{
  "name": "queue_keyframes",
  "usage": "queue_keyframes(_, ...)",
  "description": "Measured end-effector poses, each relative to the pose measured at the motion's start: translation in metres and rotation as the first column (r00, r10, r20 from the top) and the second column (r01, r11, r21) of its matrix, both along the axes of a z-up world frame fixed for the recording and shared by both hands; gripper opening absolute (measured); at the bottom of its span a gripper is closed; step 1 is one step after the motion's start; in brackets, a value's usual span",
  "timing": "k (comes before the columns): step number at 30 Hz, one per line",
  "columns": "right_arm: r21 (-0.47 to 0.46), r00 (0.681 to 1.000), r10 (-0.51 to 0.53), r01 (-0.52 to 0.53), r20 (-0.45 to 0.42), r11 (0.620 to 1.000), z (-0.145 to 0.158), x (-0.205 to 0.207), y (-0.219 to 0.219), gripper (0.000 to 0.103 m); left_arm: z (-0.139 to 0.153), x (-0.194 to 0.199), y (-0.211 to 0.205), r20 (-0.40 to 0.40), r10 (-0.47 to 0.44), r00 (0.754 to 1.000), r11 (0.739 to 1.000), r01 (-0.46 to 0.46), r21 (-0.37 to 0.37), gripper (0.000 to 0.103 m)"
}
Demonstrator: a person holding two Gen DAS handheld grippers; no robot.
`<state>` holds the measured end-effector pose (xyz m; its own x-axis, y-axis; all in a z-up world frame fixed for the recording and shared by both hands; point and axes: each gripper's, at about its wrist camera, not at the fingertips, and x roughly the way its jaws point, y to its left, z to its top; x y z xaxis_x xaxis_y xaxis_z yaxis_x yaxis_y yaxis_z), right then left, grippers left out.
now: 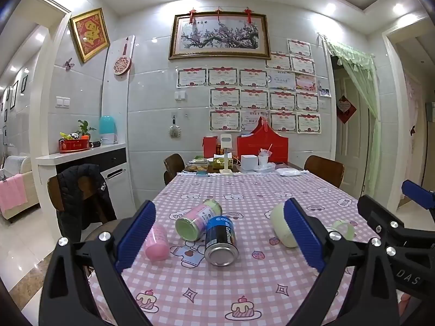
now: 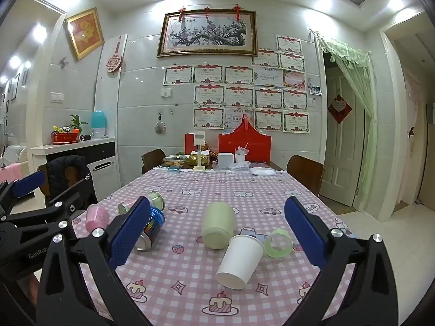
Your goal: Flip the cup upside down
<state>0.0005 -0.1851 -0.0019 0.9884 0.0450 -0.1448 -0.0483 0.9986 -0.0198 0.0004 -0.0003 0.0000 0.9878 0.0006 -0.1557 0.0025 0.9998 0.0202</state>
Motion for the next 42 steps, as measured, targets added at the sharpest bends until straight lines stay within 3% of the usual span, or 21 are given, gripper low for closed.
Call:
queue_keyframes(34,0.002,1.0,-0.025,0.025,-0.011,1.0,0.002,-0.005,-0.005,0.095,-0.019,0.008,-0.019,-0.005,-0.008,1.0,1.0,0.008,-0.002,0.094)
queue_keyframes(42,0.005,0.998,-0.061,0.061,-0.022,0.998,0.003,-0.004,-0.006,0.095,-0.025,0.021,-0.021,-0.012,-0.064,0.998,0.998,0.064,-0.017,0.094)
